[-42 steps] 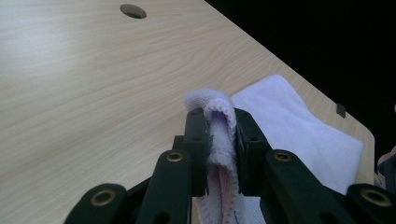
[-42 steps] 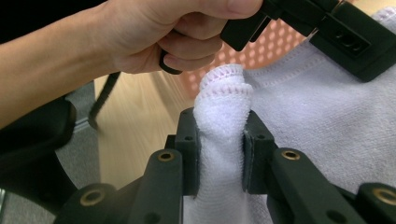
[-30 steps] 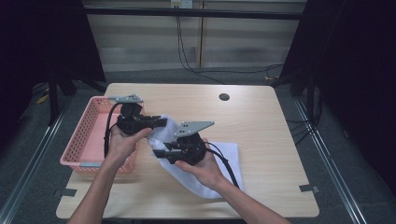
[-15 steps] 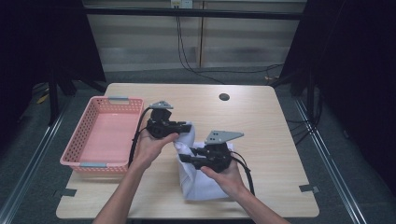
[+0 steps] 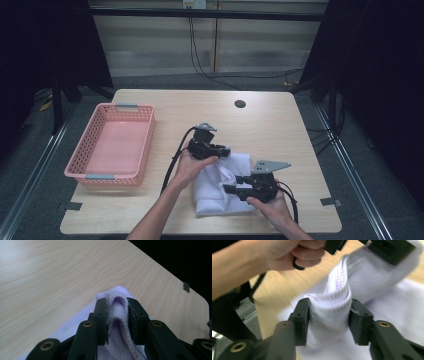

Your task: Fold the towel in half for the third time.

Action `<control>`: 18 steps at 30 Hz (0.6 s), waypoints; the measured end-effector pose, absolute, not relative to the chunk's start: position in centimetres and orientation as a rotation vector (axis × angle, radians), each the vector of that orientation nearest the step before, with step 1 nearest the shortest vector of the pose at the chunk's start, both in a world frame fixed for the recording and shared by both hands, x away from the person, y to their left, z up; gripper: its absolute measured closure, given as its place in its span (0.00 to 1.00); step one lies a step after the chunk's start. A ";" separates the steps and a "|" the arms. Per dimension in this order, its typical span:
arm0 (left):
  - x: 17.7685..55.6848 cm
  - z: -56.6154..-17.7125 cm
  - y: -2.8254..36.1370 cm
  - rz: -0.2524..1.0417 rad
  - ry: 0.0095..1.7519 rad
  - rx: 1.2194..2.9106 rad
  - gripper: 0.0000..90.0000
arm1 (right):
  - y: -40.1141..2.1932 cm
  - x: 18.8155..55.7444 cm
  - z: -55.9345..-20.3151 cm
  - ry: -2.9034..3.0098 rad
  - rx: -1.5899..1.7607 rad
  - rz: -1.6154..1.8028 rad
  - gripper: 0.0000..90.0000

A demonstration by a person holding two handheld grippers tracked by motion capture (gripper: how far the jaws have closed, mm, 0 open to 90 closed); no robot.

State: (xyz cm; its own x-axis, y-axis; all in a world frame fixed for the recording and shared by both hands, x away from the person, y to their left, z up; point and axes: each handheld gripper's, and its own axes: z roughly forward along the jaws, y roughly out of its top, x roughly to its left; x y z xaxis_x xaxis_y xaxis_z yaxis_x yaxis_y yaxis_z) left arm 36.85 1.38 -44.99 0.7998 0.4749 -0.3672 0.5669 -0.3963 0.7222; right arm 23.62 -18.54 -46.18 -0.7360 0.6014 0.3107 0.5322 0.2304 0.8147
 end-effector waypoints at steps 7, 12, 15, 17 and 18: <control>36.9 -46.2 -2.0 -0.129 0.735 2.111 0.77 | -21.0 22.5 -47.1 2.407 1.184 1.493 0.41; 36.8 -46.1 -3.6 -0.135 0.680 2.085 0.69 | -22.1 22.1 -47.4 2.402 1.218 1.460 0.35; 36.6 -45.3 -3.2 -0.134 0.668 2.032 0.60 | -22.7 22.0 -47.2 2.373 1.233 1.461 0.33; 36.4 -44.6 -2.5 -0.105 0.666 2.035 0.53 | -23.2 22.2 -46.9 2.339 1.253 1.461 0.31; 36.2 -44.2 -1.9 -0.094 0.663 2.036 0.51 | -23.4 22.4 -46.7 2.326 1.257 1.457 0.30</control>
